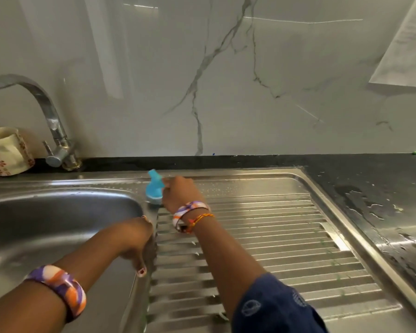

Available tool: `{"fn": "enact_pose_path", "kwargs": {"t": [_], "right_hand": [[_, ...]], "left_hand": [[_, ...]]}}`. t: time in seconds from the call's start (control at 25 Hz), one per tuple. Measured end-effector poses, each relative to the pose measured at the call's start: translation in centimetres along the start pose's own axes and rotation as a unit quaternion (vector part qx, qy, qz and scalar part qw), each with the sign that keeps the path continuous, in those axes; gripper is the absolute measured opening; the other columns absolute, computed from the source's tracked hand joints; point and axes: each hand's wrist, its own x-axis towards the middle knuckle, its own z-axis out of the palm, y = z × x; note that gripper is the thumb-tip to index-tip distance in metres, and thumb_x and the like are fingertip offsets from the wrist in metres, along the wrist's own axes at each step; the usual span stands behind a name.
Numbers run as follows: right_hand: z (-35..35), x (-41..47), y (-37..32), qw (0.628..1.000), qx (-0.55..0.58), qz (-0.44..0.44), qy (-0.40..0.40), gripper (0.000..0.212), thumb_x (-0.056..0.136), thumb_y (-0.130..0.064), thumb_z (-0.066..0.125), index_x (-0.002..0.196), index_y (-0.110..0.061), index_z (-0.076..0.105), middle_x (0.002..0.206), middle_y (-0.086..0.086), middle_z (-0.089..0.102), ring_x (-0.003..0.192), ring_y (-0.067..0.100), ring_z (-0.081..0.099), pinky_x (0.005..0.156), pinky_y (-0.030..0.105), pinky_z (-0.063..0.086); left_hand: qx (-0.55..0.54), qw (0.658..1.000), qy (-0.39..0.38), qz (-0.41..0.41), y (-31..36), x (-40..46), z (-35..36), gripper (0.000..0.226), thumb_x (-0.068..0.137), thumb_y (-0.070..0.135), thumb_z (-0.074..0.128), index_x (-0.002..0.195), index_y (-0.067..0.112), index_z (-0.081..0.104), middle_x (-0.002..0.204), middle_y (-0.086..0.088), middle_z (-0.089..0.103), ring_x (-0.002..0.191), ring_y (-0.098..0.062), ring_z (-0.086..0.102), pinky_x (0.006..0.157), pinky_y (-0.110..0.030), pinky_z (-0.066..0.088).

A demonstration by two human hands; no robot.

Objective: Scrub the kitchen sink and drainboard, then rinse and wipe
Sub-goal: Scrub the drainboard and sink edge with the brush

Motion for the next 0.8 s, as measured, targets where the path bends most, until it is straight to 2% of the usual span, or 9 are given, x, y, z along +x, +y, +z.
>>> {"fn": "enact_pose_path", "kwargs": {"t": [0.08,0.16,0.24,0.4,0.48,0.56,0.64,0.72,0.8], "right_hand": [[-0.3,0.2,1.0,1.000,0.011,-0.012,-0.010,0.036,0.094,-0.016,0.045,0.128,-0.016,0.058,0.117,0.014,0.065,0.107,0.030,0.061,0.089,0.035,0.048],[-2.7,-0.3,5.4,0.999,0.000,0.024,0.025,0.034,0.095,-0.018,0.045,0.126,-0.017,0.060,0.111,0.012,0.067,0.101,0.027,0.064,0.079,0.028,0.045],[-6.5,-1.8,11.3,0.994,-0.036,0.083,0.060,0.033,0.096,-0.016,0.045,0.125,-0.016,0.061,0.107,0.015,0.068,0.096,0.029,0.064,0.074,0.027,0.042],[-14.9,-5.6,20.7,0.951,-0.094,0.271,0.115,0.035,0.096,-0.018,0.044,0.127,-0.015,0.059,0.105,0.020,0.065,0.084,0.030,0.058,0.083,0.036,0.049],[-16.1,-5.7,21.3,0.941,-0.097,0.306,0.110,0.034,0.095,-0.016,0.046,0.127,-0.010,0.058,0.110,0.021,0.064,0.081,0.027,0.053,0.085,0.038,0.048],[-14.4,-5.1,18.8,0.941,-0.134,0.290,0.113,0.030,0.094,-0.017,0.049,0.118,-0.003,0.061,0.102,0.019,0.063,0.078,0.027,0.053,0.078,0.035,0.048],[-10.1,-4.2,13.8,0.945,-0.177,0.245,0.123,0.027,0.096,-0.018,0.046,0.114,-0.006,0.062,0.103,0.013,0.063,0.088,0.030,0.061,0.075,0.032,0.048],[-5.0,-2.9,7.1,0.968,-0.155,0.169,0.105,0.028,0.098,-0.018,0.041,0.118,-0.012,0.059,0.113,0.010,0.063,0.101,0.028,0.062,0.080,0.032,0.049],[-0.9,-1.0,1.4,0.991,-0.114,0.049,0.057,0.030,0.098,-0.020,0.041,0.124,-0.018,0.055,0.117,0.009,0.061,0.106,0.029,0.061,0.083,0.034,0.048]], "left_hand": [[-0.007,1.000,0.003,-0.001,-0.3,0.2,0.2,0.064,0.076,0.038,0.074,0.131,0.015,0.051,0.132,-0.002,0.052,0.119,-0.018,0.051,0.087,-0.017,0.040],[-0.027,1.000,0.006,-0.002,-1.0,0.3,0.8,0.069,0.072,0.040,0.077,0.130,0.015,0.048,0.131,-0.001,0.049,0.117,-0.017,0.049,0.097,-0.024,0.041],[-0.040,0.999,0.005,0.005,-1.5,0.4,1.2,0.070,0.069,0.043,0.078,0.125,0.016,0.045,0.129,0.000,0.046,0.113,-0.016,0.048,0.098,-0.027,0.042],[-0.031,0.999,-0.002,0.009,-1.4,0.5,1.1,0.069,0.069,0.044,0.078,0.122,0.013,0.047,0.127,-0.001,0.045,0.112,-0.017,0.048,0.097,-0.027,0.042],[-0.030,1.000,-0.006,0.003,-1.1,0.4,0.8,0.068,0.069,0.042,0.079,0.122,0.012,0.049,0.126,-0.003,0.046,0.111,-0.018,0.049,0.095,-0.026,0.043],[-0.025,1.000,-0.007,-0.002,-0.8,0.4,0.6,0.071,0.069,0.042,0.079,0.124,0.010,0.047,0.128,-0.004,0.044,0.114,-0.020,0.048,0.096,-0.026,0.041],[-0.016,1.000,-0.009,-0.012,-0.6,0.3,0.4,0.076,0.071,0.040,0.078,0.129,0.007,0.044,0.132,-0.006,0.042,0.118,-0.022,0.047,0.097,-0.026,0.039],[-0.004,1.000,-0.001,-0.011,-0.3,0.6,0.3,0.073,0.076,0.035,0.076,0.133,0.006,0.043,0.136,-0.007,0.042,0.122,-0.022,0.046,0.099,-0.026,0.038],[0.008,1.000,0.012,-0.010,-0.2,0.9,0.3,0.063,0.084,0.024,0.069,0.137,0.005,0.042,0.140,-0.010,0.043,0.127,-0.023,0.045,0.102,-0.026,0.035]]}}
